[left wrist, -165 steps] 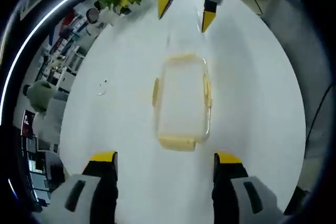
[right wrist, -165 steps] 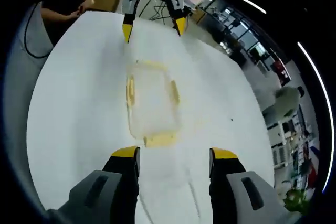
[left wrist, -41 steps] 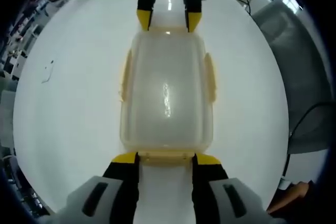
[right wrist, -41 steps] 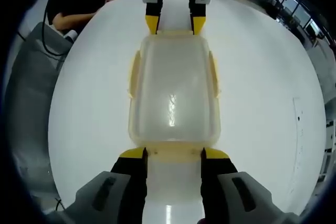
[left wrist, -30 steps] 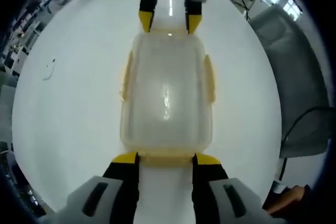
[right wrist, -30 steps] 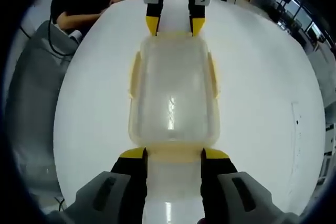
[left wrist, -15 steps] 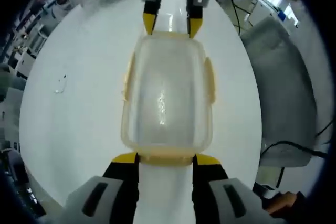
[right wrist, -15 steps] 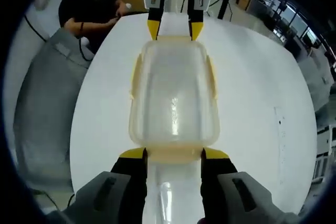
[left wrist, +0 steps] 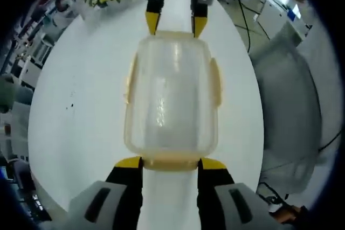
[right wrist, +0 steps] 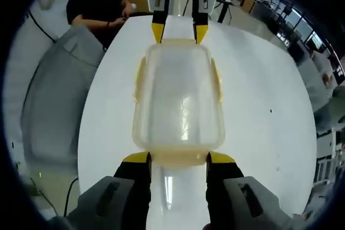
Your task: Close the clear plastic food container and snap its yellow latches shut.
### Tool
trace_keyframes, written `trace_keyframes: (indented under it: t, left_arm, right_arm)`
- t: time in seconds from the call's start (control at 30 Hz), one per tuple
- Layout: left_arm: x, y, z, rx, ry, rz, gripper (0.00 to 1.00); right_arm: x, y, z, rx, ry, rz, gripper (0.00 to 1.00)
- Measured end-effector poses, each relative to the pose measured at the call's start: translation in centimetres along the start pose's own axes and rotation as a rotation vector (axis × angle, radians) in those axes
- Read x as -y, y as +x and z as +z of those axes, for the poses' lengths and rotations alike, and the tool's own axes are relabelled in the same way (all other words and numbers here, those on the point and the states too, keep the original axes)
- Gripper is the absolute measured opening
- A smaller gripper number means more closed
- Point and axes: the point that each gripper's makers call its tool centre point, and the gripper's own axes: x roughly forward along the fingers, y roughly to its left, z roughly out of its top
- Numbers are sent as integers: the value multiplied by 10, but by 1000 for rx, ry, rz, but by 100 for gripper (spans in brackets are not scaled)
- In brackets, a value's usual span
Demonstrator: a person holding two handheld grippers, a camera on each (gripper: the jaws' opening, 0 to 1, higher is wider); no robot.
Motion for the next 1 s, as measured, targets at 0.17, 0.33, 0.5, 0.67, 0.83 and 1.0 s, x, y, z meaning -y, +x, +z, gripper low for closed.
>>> trace_keyframes:
  t: [0.17, 0.33, 0.5, 0.67, 0.83, 1.0]
  left_arm:
    - [0, 10, 26, 9, 5, 10, 34]
    - [0, 21, 49, 19, 9, 15, 34]
    - [-5, 26, 73, 3, -4, 7, 34]
    - [-10, 34, 97, -4, 27, 17, 34]
    - [-9, 51, 115, 2, 25, 2, 34]
    - [-15, 63, 128, 2, 20, -5, 34]
  right_arm:
    - [-1, -10, -24, -7, -3, -8, 36]
    - [1, -17, -50, -19, -4, -9, 36]
    - [8, -24, -75, -28, 4, -18, 36]
    - [12, -35, -98, -25, 17, -28, 36]
    - [13, -40, -119, -37, 10, -20, 36]
    - [17, -41, -134, -53, 2, -19, 36]
